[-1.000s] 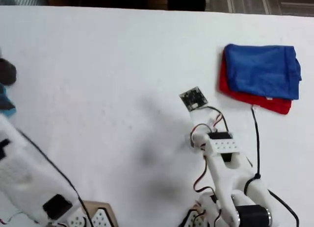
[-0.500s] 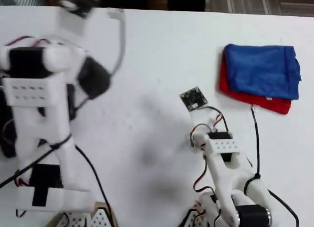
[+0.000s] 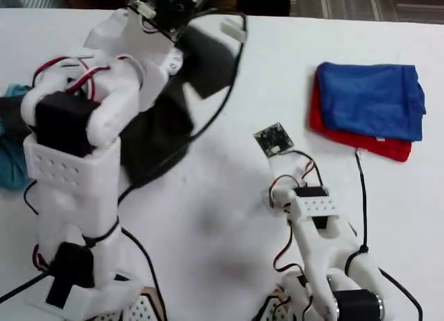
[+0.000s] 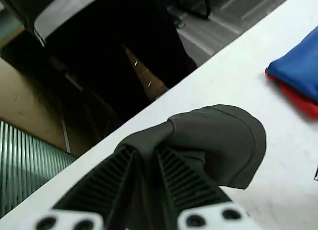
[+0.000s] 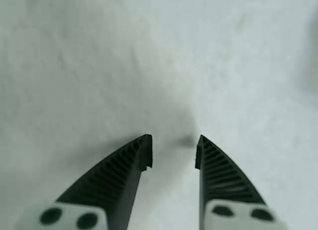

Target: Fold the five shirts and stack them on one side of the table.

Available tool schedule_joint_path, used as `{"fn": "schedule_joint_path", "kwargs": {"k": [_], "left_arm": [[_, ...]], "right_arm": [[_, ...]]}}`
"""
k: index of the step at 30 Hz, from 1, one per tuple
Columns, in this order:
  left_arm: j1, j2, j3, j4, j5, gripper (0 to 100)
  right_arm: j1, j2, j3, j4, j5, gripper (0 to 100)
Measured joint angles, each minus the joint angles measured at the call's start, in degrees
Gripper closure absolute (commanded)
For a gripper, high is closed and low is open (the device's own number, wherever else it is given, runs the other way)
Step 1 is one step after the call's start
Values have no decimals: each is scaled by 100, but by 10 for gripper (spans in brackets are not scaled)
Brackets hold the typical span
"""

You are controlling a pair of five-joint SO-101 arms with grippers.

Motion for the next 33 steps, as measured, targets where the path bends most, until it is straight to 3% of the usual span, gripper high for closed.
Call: {"fn": "schedule_joint_path", "kwargs": {"k": [4,8,13,19,23,29,33], "left_arm": [[18,255,0,-79,0,930],[18,668,-9,229,0,741],[-492,897,-18,633,18,755],[-2180,1064,18,1064,18,762],[-3569,1486,756,1108,18,760],[-5398,2760,1969,-44,-308,759],[-5864,3569,1978,-396,-563,759]], "right_arm": [[0,0,0,0,0,847],[0,0,0,0,0,847],[0,0,0,0,0,847],[0,0,0,0,0,847],[0,0,0,0,0,847],[0,0,0,0,0,847],[0,0,0,0,0,847]]}}
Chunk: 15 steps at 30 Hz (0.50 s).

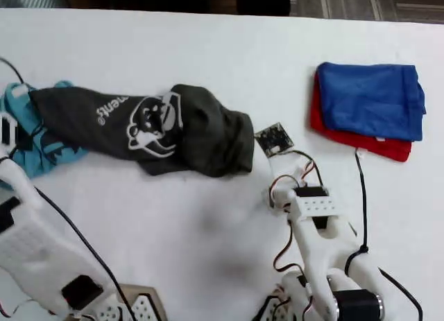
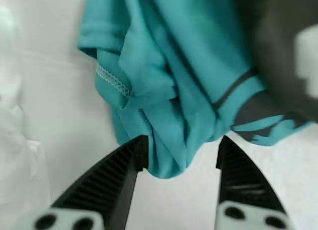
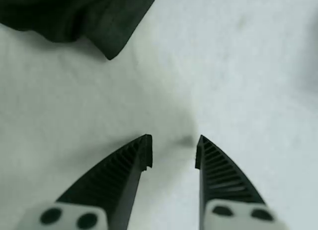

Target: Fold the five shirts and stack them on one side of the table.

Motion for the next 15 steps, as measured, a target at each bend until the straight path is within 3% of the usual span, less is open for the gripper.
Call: {"fn": "schedule_joint_path", "kwargs": {"k": [9,11,14,15], "left_arm": [[-9,1486,-879,-343,-62,765],[-44,1758,-1116,-343,-70,816],[-176,2013,-1565,-246,-70,993],[-246,2040,-1723,-176,-70,959]], "right_arm": [[0,0,0,0,0,847],[0,0,0,0,0,847],[0,0,0,0,0,847],[0,0,0,0,0,847]]}}
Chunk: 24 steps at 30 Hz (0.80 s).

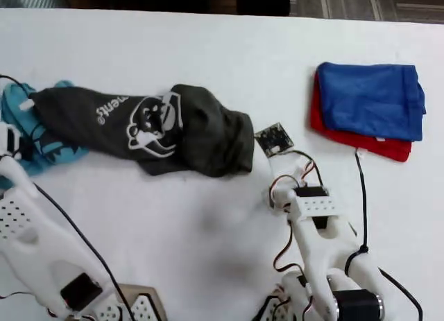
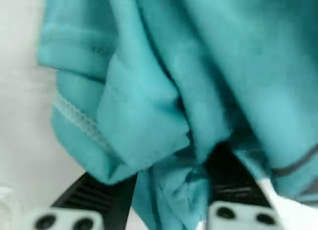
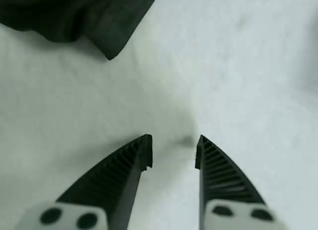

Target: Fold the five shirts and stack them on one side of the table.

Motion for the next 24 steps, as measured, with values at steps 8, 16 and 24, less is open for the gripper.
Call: {"fn": "schedule_joint_path", "kwargs": {"k": [8,16,24], "left_arm": [[-941,44,-1978,607,35,975],[-1969,70,-5099,1600,677,975],[-2259,70,-5398,1732,712,912]], "right_arm": [[0,0,0,0,0,847],[0,0,0,0,-9,847],[0,0,0,0,-9,847]]}}
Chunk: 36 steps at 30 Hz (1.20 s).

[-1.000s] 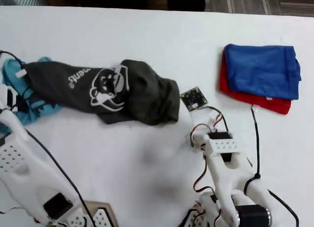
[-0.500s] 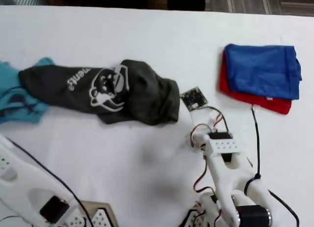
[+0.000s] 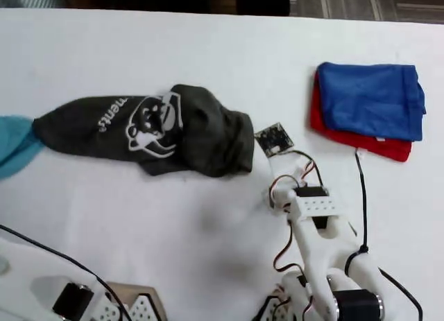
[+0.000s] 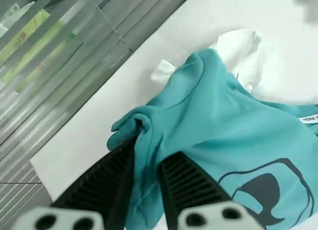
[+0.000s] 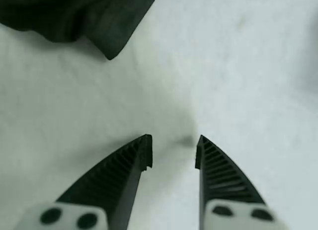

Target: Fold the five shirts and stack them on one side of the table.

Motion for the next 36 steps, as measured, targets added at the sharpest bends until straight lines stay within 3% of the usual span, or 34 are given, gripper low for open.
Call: {"fn": "schedule_joint_path", "kwargs": {"k": [4,13,21,25,30,36], "left_arm": [[9,0,0,26,0,761],[141,-571,-70,79,202,770],[1916,-1020,299,510,492,768],[2857,-1020,1275,510,492,767],[3798,-1011,3411,167,492,769],[4053,-1011,5688,-1020,492,768]], "right_arm": [[0,0,0,0,0,847],[0,0,0,0,0,847],[0,0,0,0,0,847],[0,0,0,0,0,847],[0,0,0,0,0,847],[0,0,0,0,0,847]]}}
